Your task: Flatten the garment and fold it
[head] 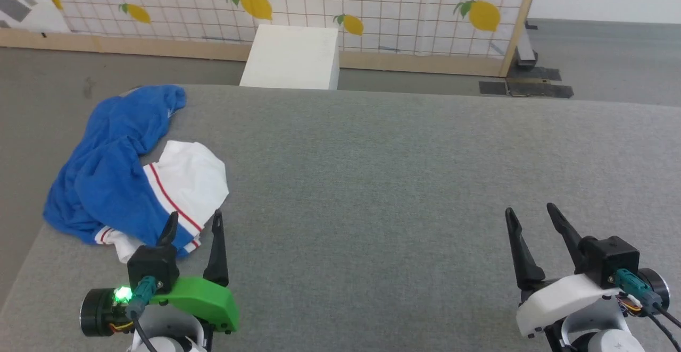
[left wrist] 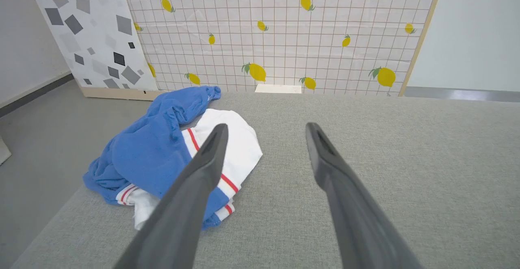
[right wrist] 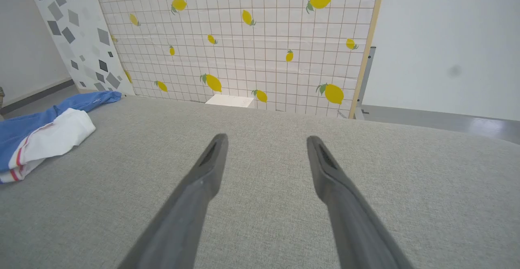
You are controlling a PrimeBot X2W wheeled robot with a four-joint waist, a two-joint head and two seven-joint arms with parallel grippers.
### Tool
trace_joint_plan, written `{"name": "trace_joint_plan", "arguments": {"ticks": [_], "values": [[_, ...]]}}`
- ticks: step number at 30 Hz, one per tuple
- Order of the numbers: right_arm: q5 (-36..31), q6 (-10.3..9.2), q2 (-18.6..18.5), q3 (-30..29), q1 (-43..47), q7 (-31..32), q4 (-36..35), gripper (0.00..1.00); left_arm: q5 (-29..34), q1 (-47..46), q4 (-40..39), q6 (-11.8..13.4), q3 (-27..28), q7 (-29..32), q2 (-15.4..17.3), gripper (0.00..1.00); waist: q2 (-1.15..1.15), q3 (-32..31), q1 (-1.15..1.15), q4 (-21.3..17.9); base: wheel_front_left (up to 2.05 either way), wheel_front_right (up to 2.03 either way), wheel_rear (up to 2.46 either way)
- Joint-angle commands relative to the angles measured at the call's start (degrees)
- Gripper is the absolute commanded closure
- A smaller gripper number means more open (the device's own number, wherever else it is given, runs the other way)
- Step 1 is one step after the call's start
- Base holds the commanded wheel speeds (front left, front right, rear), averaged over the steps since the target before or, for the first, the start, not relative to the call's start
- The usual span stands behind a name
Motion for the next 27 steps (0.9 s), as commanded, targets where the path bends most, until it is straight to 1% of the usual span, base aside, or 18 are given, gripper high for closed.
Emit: {"name": "trace_joint_plan", "arguments": {"ticks": [1, 27], "values": [[0.7, -0.02, 0.0, -0.1, 0.8, -0.6, 0.5, 0.00, -0.7, 0.9, 0.4, 0.2, 0.2, -0.6, -0.1, 0.00, 0.00, 0.0, 0.00, 0.9, 0.00, 0.00, 0.00], [4.4, -0.04, 0.0, 0.6, 1.7, -3.7, 4.0, 0.00, -2.5, 2.0, 2.0, 0.2, 0.6, -3.6, -0.1, 0.00, 0.00, -0.3, 0.00, 11.3, 0.00, 0.00, 0.00]]}}
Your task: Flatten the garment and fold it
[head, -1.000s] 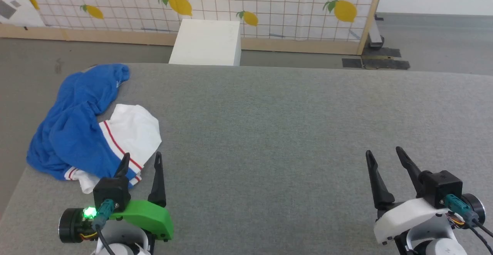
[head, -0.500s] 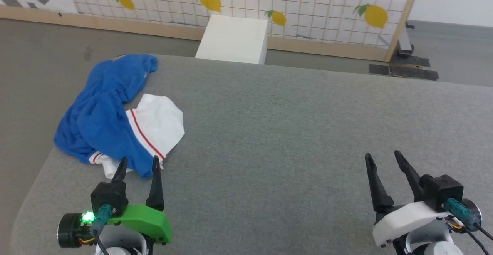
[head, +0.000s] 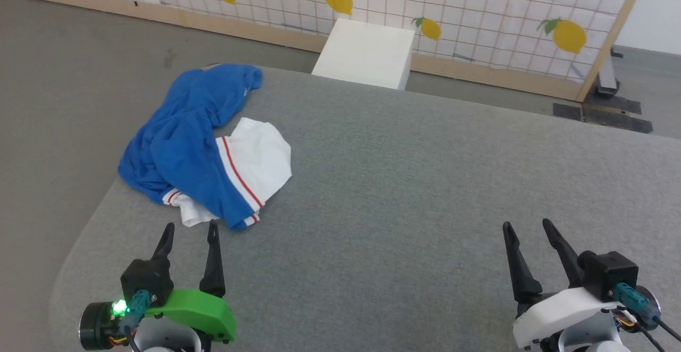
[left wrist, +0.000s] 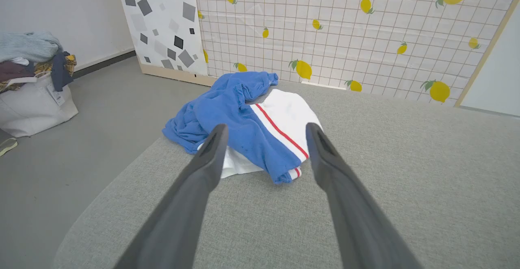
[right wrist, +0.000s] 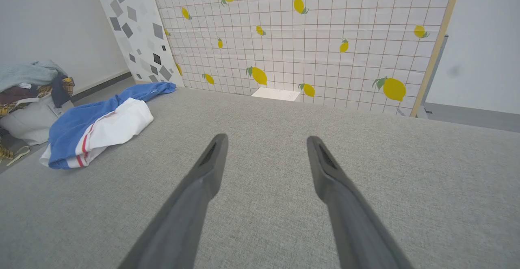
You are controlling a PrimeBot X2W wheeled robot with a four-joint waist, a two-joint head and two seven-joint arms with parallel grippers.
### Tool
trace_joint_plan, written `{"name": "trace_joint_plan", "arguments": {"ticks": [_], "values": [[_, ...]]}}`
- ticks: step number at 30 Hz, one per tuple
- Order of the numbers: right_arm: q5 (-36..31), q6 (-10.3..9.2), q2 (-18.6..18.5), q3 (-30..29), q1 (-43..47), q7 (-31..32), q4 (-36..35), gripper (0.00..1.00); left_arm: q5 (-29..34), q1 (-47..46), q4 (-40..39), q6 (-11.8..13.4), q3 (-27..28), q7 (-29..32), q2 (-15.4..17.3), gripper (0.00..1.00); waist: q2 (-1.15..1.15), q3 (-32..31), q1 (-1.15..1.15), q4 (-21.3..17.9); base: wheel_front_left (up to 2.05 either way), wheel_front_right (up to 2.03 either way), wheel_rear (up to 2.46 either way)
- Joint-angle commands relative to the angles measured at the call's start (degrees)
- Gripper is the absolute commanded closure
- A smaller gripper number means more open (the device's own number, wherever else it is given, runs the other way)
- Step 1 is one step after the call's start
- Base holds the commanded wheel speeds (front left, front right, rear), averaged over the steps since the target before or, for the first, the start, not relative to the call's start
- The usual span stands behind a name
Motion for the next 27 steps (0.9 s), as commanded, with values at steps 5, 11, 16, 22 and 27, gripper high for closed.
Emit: {"name": "trace_joint_plan", "arguments": {"ticks": [5, 11, 16, 22, 27], "values": [[1.3, -0.06, 0.0, 0.2, 0.8, -1.2, 1.0, 0.00, -0.7, 0.9, 0.6, 0.2, 0.2, -1.2, -0.2, 0.00, 0.00, 0.0, 0.00, 2.5, 0.00, 0.00, 0.00], [2.1, -0.06, 0.0, 0.4, 0.9, -2.0, 1.9, 0.00, -1.2, 1.2, 0.9, 0.3, 0.4, -1.9, -0.2, 0.00, 0.00, -0.1, 0.00, 4.0, 0.00, 0.00, 0.00], [2.8, -0.07, 0.0, 0.5, 1.2, -2.9, 2.8, 0.00, -1.9, 1.4, 1.3, 0.5, 0.2, -2.8, -0.2, 0.00, 0.00, 0.0, 0.00, 5.9, 0.00, 0.00, 0.00], [2.3, -0.07, 0.0, 0.3, 1.4, -3.6, 3.6, 0.00, -2.3, 1.6, 1.6, 0.6, 0.2, -3.5, -0.2, 0.00, 0.00, -0.1, 0.00, 7.4, 0.00, 0.00, 0.00], [1.4, -0.07, 0.0, 0.1, 1.6, -4.2, 3.8, 0.00, -2.5, 1.8, 1.9, 0.7, 0.4, -4.1, -0.2, 0.00, 0.00, -0.3, 0.00, 8.6, 0.00, 0.00, 0.00]]}}
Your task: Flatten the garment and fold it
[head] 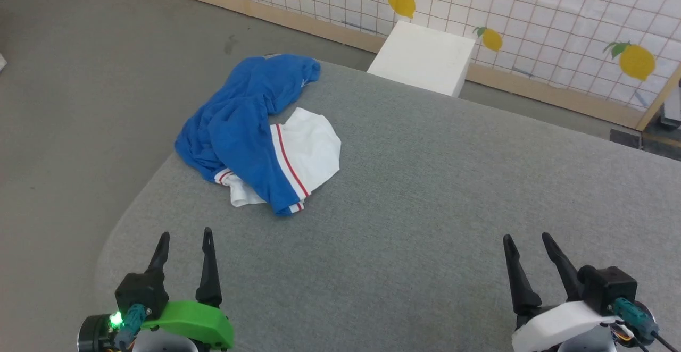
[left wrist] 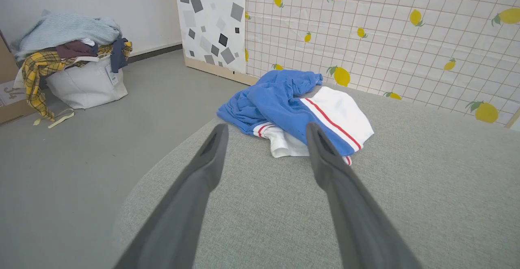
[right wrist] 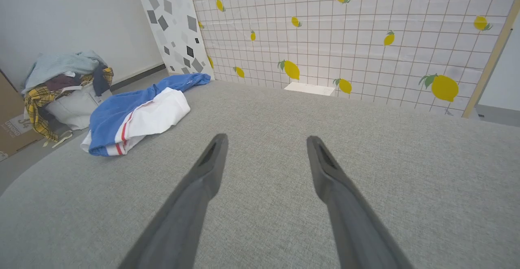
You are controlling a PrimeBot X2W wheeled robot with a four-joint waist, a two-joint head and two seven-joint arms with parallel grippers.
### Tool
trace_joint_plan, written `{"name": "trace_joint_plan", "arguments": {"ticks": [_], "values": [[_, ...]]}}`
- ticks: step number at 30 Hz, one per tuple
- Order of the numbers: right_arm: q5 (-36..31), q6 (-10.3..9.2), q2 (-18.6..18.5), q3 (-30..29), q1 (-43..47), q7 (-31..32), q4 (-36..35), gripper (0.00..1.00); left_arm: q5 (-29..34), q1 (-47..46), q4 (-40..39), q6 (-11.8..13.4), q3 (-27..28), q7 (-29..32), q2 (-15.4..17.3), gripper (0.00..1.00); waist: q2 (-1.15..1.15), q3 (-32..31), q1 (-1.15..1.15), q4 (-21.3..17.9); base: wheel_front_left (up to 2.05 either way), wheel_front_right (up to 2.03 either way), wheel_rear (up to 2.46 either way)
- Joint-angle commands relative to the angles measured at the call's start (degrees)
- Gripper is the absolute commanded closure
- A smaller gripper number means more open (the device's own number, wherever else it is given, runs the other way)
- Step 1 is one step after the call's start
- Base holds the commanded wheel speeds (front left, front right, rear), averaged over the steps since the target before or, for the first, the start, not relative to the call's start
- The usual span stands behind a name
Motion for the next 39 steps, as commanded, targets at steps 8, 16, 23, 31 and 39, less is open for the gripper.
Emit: {"name": "trace_joint_plan", "arguments": {"ticks": [8, 16, 23, 31, 39], "values": [[-1.7, -0.07, 0.0, -0.4, 0.7, -1.5, 0.3, 0.00, -0.8, 0.8, 0.5, 0.5, 0.0, -1.5, -0.2, 0.00, 0.00, -0.1, 0.00, 2.2, 0.00, 0.00, 0.00], [-1.3, -0.07, 0.0, -0.5, 0.9, -2.0, 0.8, 0.00, -0.9, 1.1, 0.7, 0.7, 0.2, -2.4, -0.2, 0.00, 0.00, -0.3, 0.00, 3.9, 0.00, 0.00, 0.00], [-0.8, -0.08, 0.0, -0.6, 1.0, -2.5, 1.2, 0.00, -1.1, 1.5, 0.8, 0.9, 0.2, -3.2, -0.3, 0.00, 0.00, -0.3, 0.00, 5.3, 0.00, 0.00, 0.00], [0.2, -0.08, 0.0, -0.4, 1.4, -3.3, 2.0, 0.00, -1.1, 1.7, 1.2, 1.0, 0.3, -4.2, -0.3, 0.00, 0.00, -0.5, 0.00, 7.0, 0.00, 0.00, 0.00], [0.7, -0.09, 0.0, -0.3, 1.6, -3.8, 2.4, 0.00, -0.8, 1.5, 1.9, 0.7, 0.5, -4.6, -0.3, 0.00, 0.00, -0.6, 0.00, 7.5, 0.00, 0.00, 0.00]]}}
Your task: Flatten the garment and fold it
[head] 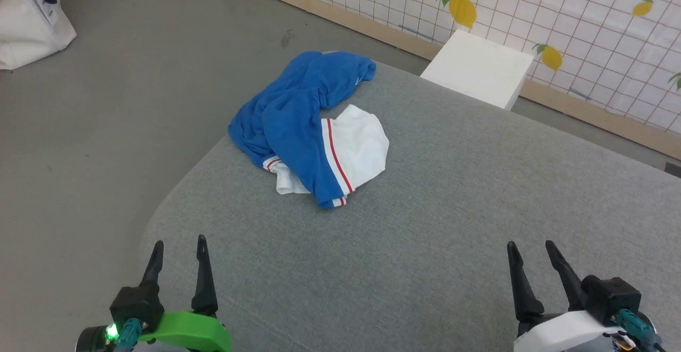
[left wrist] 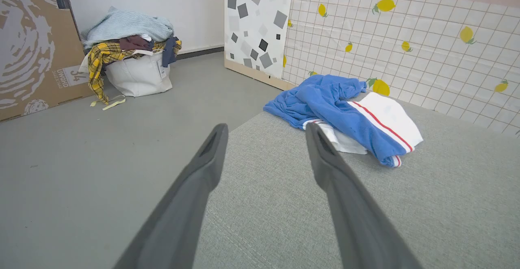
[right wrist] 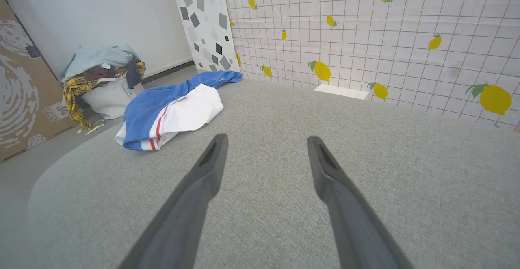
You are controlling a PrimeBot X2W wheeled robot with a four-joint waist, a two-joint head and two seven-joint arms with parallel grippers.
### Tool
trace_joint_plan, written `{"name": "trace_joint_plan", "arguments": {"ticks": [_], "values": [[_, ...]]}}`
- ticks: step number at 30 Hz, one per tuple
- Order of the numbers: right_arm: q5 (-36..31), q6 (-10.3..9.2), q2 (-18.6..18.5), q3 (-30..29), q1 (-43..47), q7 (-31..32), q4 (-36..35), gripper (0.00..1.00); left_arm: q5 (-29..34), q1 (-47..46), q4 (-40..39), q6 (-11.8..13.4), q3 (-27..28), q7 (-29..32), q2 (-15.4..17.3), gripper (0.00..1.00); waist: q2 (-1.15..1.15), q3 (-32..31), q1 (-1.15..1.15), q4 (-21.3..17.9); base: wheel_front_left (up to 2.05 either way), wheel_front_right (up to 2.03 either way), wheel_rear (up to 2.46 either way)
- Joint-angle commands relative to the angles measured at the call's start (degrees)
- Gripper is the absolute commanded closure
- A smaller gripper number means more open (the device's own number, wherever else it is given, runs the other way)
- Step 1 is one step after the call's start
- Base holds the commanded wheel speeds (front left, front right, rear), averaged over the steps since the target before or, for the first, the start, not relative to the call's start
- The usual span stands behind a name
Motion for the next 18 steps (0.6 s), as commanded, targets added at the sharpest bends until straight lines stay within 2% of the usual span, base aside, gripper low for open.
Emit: {"name": "trace_joint_plan", "arguments": {"ticks": [1, 5, 9, 13, 18], "values": [[0.2, -0.09, 0.0, 0.0, 0.9, -0.4, 0.2, 0.00, 0.3, 0.4, 0.1, -0.1, 0.1, -0.4, -0.3, 0.00, 0.00, 0.0, 0.00, -0.2, 0.00, 0.00, 0.00], [0.2, -0.09, 0.0, 0.1, 0.8, -0.4, 0.3, 0.00, 0.5, 0.3, 0.2, -0.2, 0.3, -0.4, -0.2, 0.00, 0.00, 0.0, 0.00, -0.6, 0.00, 0.00, 0.00], [0.1, -0.09, 0.0, 0.2, 0.6, -0.2, 0.0, 0.00, 0.2, -1.7, 1.1, -1.6, -0.3, -0.4, 0.1, 0.00, 0.00, 0.6, 0.00, -1.2, 0.00, 0.00, 0.00], [-0.7, -0.09, 0.0, 0.5, -0.6, 0.9, -1.2, 0.00, -1.3, -10.5, 4.3, -4.3, -0.8, 0.2, 1.6, 0.00, 0.00, 3.1, 0.00, -3.0, 0.00, 0.00, 0.00], [-3.8, -0.09, 0.0, 0.7, -4.2, 3.8, -4.9, 0.00, -7.5, -28.4, 13.3, -7.1, 0.0, 6.0, 4.3, 0.00, 0.00, 10.8, 0.00, -7.7, 0.00, 0.00, 0.00]]}}
